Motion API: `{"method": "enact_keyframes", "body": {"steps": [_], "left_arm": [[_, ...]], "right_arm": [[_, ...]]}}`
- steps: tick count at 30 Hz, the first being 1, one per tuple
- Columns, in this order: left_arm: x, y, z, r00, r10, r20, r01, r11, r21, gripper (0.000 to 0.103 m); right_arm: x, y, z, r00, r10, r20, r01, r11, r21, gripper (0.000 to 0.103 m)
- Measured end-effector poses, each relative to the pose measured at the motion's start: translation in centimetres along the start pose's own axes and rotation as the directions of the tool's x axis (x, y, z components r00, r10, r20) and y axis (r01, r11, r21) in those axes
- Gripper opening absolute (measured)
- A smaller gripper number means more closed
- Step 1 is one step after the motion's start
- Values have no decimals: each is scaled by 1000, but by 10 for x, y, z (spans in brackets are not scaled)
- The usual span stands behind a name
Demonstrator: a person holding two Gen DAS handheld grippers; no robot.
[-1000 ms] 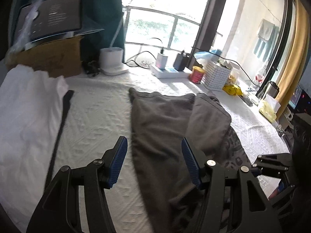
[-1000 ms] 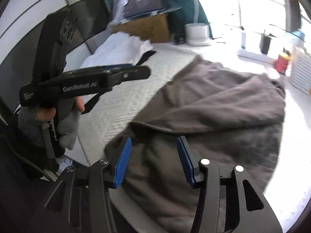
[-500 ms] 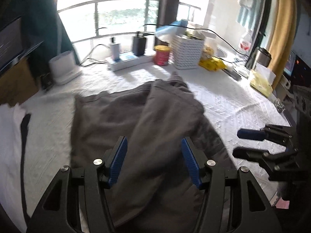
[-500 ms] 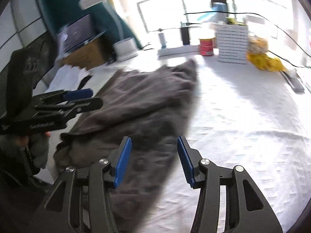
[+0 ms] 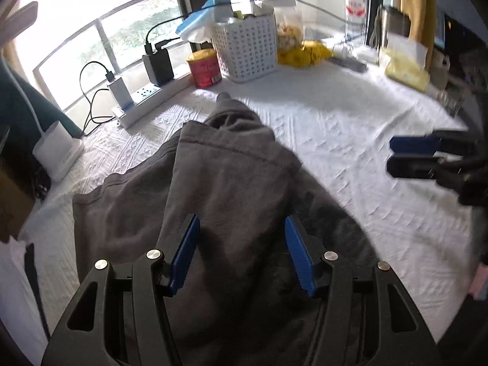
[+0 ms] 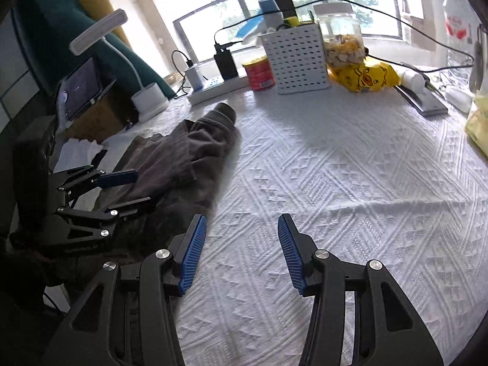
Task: Fold small clothes
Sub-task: 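Grasp the grey shirt's edge with the left gripper and fold it over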
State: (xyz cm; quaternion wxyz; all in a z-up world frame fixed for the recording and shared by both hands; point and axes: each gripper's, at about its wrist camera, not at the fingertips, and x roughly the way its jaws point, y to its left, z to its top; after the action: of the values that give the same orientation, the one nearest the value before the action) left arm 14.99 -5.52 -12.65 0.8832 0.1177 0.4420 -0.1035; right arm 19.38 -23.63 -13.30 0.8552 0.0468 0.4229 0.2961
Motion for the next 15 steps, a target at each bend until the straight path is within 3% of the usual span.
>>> {"method": "enact_keyframes", "body": {"steps": [1, 2, 3, 4, 5, 6, 15], "left_arm": [[0, 3, -1, 1000, -13, 5, 13, 1000, 3, 52], [0, 5, -2, 1000, -28, 8, 28, 1000, -1, 34], [1, 8, -2, 999, -39, 3, 39, 999, -4, 24], [2, 10, -3, 999, -41, 1, 41, 999, -4, 20], [1, 13, -4, 999, -41, 10, 41, 999, -5, 8], [0, 17, -4, 999, -45, 19, 45, 999, -11, 3], [-24, 88, -12, 992, 35, 122, -13, 983, -181, 2]], "right_arm": [[3, -1, 2, 1000, -1, -5, 1, 1000, 3, 52], [6, -1, 2, 1000, -2, -10, 2, 1000, 5, 52], [8, -1, 3, 1000, -2, -15, 2, 1000, 6, 52], [11, 0, 4, 1000, -3, -20, 3, 1000, 6, 52], [14, 1, 5, 1000, -4, -24, 4, 1000, 4, 52], [17, 3, 7, 1000, -3, -29, 3, 1000, 0, 52], [41, 27, 28, 998, -2, -57, 0, 999, -45, 52]]}}
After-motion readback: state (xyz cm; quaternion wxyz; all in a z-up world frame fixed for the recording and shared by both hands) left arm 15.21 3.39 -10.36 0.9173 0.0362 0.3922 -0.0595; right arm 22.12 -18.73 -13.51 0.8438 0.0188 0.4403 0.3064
